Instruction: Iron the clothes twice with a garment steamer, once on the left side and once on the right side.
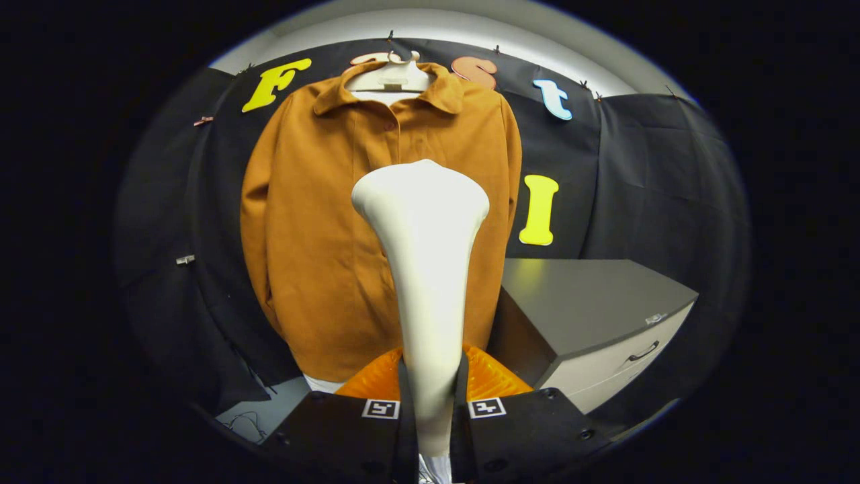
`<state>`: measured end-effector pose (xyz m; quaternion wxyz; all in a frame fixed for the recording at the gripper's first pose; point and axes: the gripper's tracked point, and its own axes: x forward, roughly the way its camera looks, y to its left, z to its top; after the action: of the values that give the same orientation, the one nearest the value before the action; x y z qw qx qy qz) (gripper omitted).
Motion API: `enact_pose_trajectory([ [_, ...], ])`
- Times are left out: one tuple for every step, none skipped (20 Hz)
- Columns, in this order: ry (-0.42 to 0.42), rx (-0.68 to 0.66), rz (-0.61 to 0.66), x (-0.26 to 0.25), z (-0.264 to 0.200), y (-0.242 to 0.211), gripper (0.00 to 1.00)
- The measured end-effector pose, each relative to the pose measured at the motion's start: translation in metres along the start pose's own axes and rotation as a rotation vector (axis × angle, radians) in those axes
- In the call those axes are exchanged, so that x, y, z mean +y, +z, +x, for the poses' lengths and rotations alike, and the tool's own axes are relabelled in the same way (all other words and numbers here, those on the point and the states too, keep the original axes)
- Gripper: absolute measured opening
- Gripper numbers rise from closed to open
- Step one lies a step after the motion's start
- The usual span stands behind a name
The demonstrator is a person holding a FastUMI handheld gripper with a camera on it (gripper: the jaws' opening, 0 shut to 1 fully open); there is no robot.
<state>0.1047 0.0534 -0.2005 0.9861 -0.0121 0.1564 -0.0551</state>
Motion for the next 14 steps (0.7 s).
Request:
enact_pose_trajectory([
  [0.014, -0.015, 0.001, 0.010, -0.002, 0.014, 0.22],
  [0.028, -0.024, 0.000, 0.021, -0.002, 0.027, 0.22],
  [0.040, -0.034, 0.004, 0.033, -0.002, 0.038, 0.22],
  [0.050, -0.044, 0.008, 0.045, -0.001, 0.047, 0.22],
  [0.060, -0.053, 0.014, 0.057, 0.002, 0.056, 0.22],
  [0.069, -0.061, 0.021, 0.070, 0.005, 0.063, 0.22],
  [0.077, -0.067, 0.020, 0.083, 0.009, 0.069, 0.22],
  [0.083, -0.072, 0.017, 0.095, 0.013, 0.074, 0.22],
  [0.086, -0.073, 0.012, 0.106, 0.018, 0.076, 0.22],
  [0.084, -0.070, 0.006, 0.115, 0.025, 0.077, 0.22],
  [0.078, -0.066, 0.005, 0.122, 0.033, 0.078, 0.22],
  [0.068, -0.063, 0.004, 0.127, 0.042, 0.077, 0.22],
  [0.054, -0.064, -0.001, 0.131, 0.050, 0.077, 0.22],
  [0.038, -0.070, -0.008, 0.133, 0.060, 0.077, 0.22],
])
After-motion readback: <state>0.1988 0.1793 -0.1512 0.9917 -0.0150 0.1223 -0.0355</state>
